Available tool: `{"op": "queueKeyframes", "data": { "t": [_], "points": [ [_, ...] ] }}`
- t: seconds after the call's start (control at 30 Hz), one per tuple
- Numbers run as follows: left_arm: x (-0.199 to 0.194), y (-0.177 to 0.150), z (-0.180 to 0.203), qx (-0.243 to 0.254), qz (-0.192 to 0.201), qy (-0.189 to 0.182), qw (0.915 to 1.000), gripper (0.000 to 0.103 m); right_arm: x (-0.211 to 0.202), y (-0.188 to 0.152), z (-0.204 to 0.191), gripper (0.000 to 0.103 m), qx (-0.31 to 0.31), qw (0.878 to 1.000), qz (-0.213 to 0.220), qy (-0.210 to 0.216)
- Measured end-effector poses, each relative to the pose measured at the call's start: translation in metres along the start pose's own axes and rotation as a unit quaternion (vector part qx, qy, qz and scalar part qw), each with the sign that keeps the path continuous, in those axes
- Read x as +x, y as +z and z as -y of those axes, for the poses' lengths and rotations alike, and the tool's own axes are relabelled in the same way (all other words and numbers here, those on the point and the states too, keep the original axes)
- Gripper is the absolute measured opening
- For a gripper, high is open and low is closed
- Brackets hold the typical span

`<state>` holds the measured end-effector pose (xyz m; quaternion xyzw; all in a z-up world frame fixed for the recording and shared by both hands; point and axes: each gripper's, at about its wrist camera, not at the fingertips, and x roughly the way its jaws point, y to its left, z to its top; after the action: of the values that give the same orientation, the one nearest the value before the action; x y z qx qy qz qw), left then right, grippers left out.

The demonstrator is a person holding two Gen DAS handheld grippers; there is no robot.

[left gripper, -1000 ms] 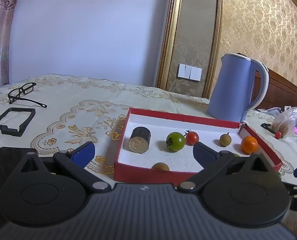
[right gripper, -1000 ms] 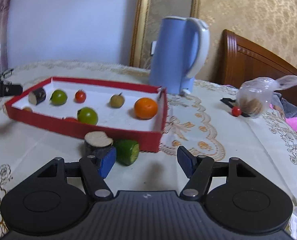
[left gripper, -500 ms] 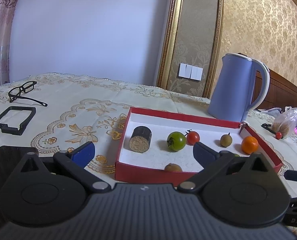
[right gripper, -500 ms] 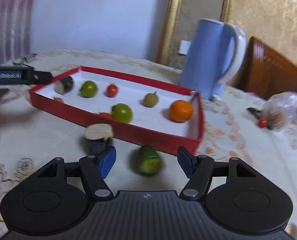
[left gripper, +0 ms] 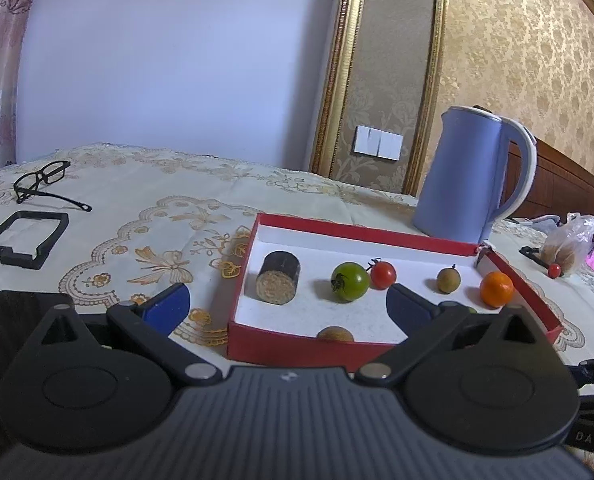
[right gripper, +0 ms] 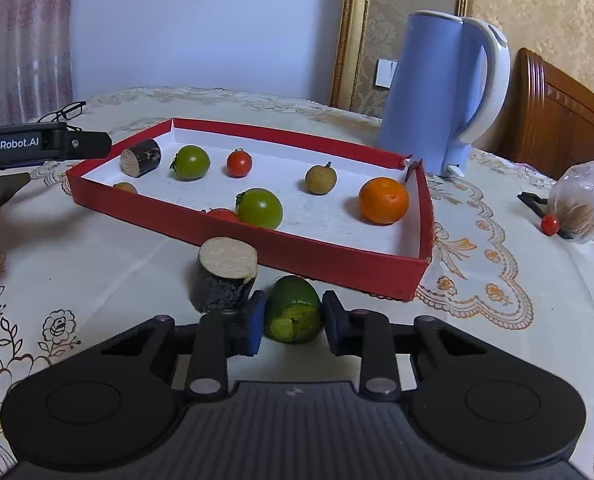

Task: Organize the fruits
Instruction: 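Grasp the green lime on the cloth with the right gripper, then grasp the eggplant piece on the cloth with the left gripper while the right holds the lime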

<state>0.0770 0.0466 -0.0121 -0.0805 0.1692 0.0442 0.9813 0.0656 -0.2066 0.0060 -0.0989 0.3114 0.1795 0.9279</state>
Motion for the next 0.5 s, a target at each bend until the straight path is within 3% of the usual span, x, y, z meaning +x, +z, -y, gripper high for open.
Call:
{"op": "queueKeyframes", "data": {
  "t": [0.07, 0.23, 0.37, 0.5],
  "points": [
    [-0.004, -0.001, 0.004, 0.008, 0.007, -0.004, 0.9999, 0.103, -0.01, -0.002, 0.003, 0.029, 0.016, 1.0, 0.015, -0.006],
    [-0.025, -0.009, 0.035, 0.068, -0.01, -0.068, 0.9953, 0.103, -0.052, -0.013, 0.022, 0.029, 0.065, 0.995, 0.068, -0.029],
    [-0.037, -0.018, 0.08, 0.146, -0.028, -0.06, 0.987, 0.103, -0.075, -0.023, 0.04, 0.029, 0.099, 0.99, 0.091, -0.038],
    [-0.037, -0.03, 0.114, 0.178, -0.046, -0.062, 0.9809, 0.103, -0.088, -0.031, 0.053, 0.029, 0.11, 0.988, 0.101, -0.048]
  ]
}}
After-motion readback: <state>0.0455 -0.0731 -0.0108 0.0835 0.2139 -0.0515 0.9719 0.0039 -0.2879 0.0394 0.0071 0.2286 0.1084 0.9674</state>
